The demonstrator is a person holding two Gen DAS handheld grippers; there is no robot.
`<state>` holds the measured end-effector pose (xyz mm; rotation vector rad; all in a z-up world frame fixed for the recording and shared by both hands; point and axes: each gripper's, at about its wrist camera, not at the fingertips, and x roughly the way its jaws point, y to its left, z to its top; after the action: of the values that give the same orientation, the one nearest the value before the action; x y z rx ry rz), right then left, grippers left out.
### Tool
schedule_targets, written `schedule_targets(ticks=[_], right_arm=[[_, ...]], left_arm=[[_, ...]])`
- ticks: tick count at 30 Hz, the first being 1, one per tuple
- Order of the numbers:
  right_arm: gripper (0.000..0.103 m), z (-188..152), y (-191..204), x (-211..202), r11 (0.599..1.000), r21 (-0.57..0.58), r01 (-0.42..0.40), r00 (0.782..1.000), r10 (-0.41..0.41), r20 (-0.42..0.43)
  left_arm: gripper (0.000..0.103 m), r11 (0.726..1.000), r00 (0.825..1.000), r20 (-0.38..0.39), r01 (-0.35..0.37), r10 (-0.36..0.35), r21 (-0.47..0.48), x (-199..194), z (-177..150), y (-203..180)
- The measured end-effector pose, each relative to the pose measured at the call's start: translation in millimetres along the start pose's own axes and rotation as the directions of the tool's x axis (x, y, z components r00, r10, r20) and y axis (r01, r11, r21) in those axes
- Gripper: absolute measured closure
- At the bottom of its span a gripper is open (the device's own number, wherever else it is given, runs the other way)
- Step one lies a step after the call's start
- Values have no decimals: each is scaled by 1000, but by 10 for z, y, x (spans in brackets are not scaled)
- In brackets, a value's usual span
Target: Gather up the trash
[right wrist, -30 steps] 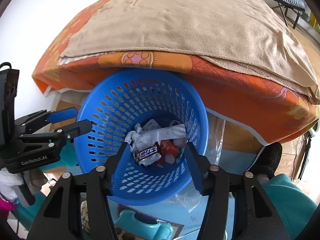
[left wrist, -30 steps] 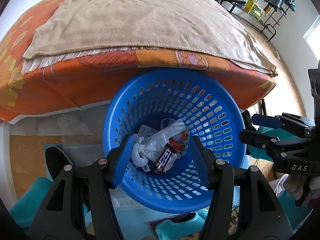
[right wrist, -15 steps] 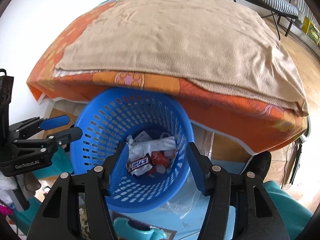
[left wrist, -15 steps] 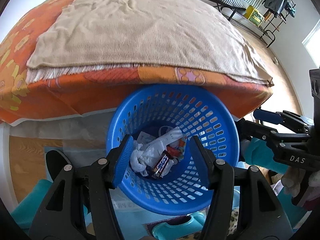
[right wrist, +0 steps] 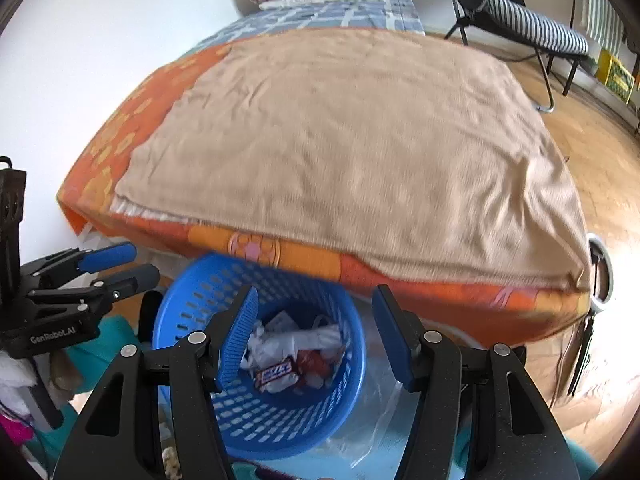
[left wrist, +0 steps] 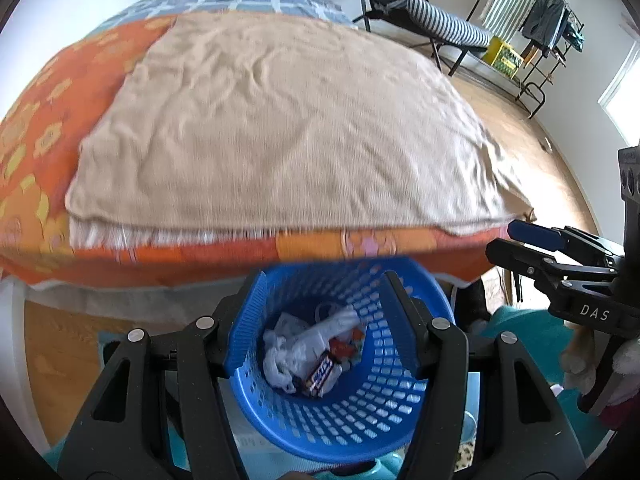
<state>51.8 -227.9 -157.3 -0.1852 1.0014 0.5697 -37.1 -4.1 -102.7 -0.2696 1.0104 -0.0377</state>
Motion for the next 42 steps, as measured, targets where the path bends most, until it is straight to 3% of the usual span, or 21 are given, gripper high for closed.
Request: schedule_targets(ticks=[12,13,15,18,20,23,29,34,42], right_arm=[[44,447,-125,-231,1000,10,-13,995,12,101],[44,476,-133,-248,1000,10,-14,994,13,110],[44,541,-144,-287,1000,16,-21,991,18,130],[42,621,-171,-337,998,35,-45,988,40,152],[34,659,-177,-374,997,46,-63,984,54,168],[33,702,-169,-437,995,52,-83,979,72,190],[33,744,-128,-460,993,54,-109,975,97,202],[32,763,-129,-415,990,64,-123,977,110,185],[32,738,-113,-380,989,70,-128,979,114,170]], left_arm=[[42,1000,990,136,-25,23,13,-342,571,5],[40,999,989,147,-28,25,16,-365,601,0],[20,999,983,181,-33,29,18,-431,659,-4],[20,1000,973,229,-27,23,14,-534,722,-10],[20,999,967,252,-29,25,15,-586,763,-23],[20,999,959,282,-35,27,22,-660,794,-52],[18,1000,951,310,-21,15,15,-758,826,-80],[8,1000,947,321,1,0,-3,-792,821,-102],[8,1000,950,313,1,-2,4,-771,788,-160]])
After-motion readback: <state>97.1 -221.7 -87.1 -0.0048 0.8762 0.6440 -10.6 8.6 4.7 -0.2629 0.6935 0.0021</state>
